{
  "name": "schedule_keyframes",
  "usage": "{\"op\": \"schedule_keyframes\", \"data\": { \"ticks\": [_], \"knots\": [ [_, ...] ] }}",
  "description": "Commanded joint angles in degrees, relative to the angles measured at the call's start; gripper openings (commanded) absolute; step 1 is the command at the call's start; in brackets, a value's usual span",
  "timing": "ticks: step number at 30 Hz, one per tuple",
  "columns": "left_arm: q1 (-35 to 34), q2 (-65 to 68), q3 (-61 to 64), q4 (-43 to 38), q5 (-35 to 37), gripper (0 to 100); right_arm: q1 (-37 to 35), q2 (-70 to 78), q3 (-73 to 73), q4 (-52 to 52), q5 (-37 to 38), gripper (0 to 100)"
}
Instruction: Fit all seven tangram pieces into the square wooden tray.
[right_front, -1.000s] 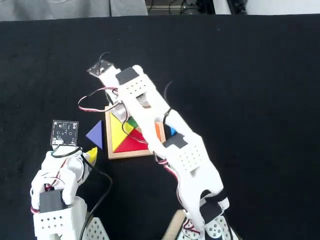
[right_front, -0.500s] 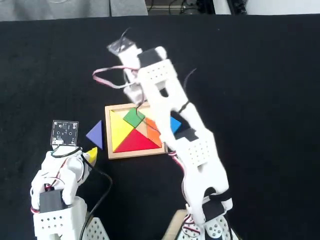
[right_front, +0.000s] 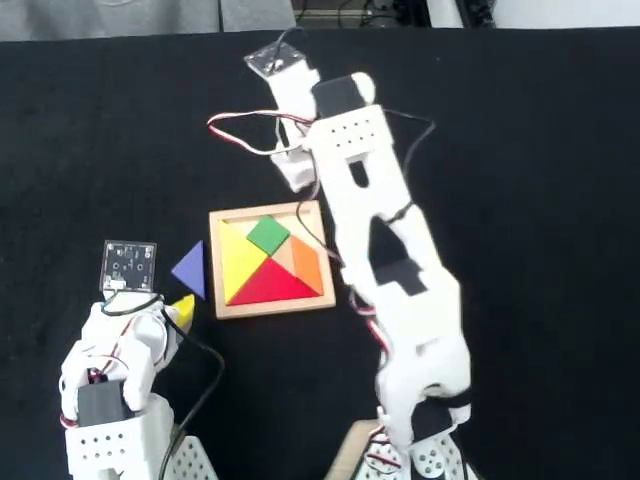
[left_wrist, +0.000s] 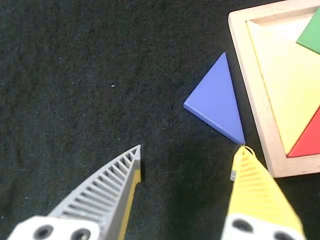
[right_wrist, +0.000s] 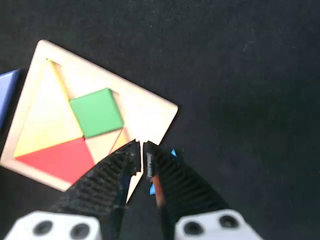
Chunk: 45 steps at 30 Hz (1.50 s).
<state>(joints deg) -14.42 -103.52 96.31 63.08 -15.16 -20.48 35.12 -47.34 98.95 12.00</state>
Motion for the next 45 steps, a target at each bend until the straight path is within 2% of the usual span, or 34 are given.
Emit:
{"op": "schedule_keyframes", "data": {
  "ticks": [1, 9, 12, 16, 20, 24, 32, 45],
  "knots": [
    [-0.31, -0.35, 1.10, -0.97, 0.26, 29, 0.53, -12.09, 6.90, 2.20, 0.00, 1.1],
    [-0.66, -0.35, 1.10, -0.88, 0.26, 29, 0.79, -21.05, 19.03, 1.76, 0.00, 1.1],
    [-0.75, -0.35, 1.10, -0.88, 0.26, 29, 2.73, -22.73, 21.67, 1.23, 0.00, 1.1],
    [-0.75, -0.26, 1.10, -0.88, 0.26, 29, 8.70, -23.78, 25.98, -1.41, 0.18, 1.1],
    [-0.75, -0.26, 1.10, -0.88, 0.26, 29, 13.89, -23.52, 33.19, -6.59, 6.33, 1.1],
    [-0.48, -0.26, 1.10, -0.88, 0.26, 29, 16.26, -23.69, 43.38, -16.35, 9.85, 1.1],
    [-0.40, -0.35, 1.10, -0.97, 0.26, 29, 14.68, -23.52, 53.41, -30.51, 12.57, 1.1],
    [-0.31, -0.35, 1.10, -1.05, 0.26, 29, 5.19, -20.79, 53.23, -32.88, 12.48, 1.1]
  ]
}}
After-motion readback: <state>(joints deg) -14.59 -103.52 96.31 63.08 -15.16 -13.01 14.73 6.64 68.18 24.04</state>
